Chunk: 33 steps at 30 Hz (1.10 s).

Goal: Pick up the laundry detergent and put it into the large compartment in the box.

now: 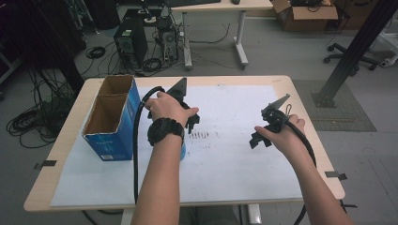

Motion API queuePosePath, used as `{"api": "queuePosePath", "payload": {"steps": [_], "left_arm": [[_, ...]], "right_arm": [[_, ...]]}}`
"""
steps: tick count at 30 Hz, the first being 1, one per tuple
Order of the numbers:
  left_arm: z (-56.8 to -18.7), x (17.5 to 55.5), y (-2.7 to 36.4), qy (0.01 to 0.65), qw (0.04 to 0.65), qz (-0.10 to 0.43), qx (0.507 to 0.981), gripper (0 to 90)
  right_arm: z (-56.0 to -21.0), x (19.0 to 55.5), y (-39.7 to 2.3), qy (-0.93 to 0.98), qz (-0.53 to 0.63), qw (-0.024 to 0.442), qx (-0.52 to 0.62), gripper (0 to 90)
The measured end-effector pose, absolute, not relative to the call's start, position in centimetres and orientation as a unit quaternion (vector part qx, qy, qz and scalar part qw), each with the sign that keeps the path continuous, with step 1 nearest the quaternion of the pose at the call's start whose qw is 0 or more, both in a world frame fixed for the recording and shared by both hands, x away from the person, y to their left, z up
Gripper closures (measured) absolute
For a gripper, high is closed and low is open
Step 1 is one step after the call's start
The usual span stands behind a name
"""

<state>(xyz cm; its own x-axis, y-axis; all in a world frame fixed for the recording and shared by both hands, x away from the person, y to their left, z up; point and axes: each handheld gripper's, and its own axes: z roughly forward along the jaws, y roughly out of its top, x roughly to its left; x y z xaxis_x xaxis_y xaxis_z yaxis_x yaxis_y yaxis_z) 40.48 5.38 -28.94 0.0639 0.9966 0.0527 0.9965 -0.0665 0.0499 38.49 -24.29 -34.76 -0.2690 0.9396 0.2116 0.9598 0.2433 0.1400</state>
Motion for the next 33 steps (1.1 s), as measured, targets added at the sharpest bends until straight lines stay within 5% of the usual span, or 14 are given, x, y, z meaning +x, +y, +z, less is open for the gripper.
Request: {"api": "queuePosePath", "payload": {"steps": [33], "left_arm": [[-29.22,40.93,5.58,0.69,-0.005,0.024,0.724,22.9]], "right_arm": [[-35.32,38.59,-24.21,-0.788,-0.12,0.046,-0.602,5.3]]}}
